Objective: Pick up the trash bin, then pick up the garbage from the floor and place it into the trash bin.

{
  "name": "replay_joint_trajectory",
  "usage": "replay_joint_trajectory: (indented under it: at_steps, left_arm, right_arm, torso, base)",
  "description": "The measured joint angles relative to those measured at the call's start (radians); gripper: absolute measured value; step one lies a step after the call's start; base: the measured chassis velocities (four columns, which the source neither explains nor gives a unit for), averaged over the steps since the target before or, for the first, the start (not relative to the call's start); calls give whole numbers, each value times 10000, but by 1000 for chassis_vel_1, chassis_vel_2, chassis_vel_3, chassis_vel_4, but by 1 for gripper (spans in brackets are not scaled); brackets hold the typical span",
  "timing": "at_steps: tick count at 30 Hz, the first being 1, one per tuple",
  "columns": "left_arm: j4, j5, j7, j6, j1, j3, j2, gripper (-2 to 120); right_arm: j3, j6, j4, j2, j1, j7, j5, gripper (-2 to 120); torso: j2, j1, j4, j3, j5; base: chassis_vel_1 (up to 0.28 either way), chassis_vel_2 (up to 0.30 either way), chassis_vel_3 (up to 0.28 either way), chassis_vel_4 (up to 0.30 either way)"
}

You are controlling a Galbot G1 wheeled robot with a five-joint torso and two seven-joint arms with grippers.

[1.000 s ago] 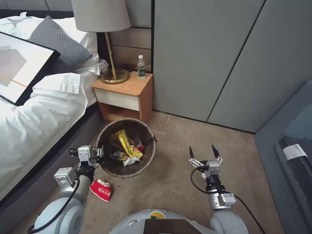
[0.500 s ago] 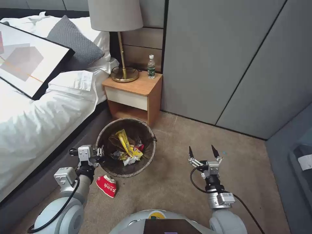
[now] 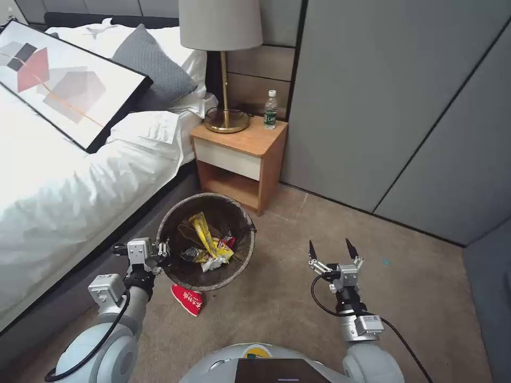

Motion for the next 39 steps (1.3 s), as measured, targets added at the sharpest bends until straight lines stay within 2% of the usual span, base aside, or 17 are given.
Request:
replay_joint_trajectory:
  at_steps: [39]
  left_arm:
    - [158, -51, -4, -84, -59, -43, 14, 0]
  right_arm:
    - [-86, -146, -193, -119, 299, 114, 45, 100]
  torso:
    - [0, 0, -1, 0, 0]
  base:
    - [77, 76, 79, 76]
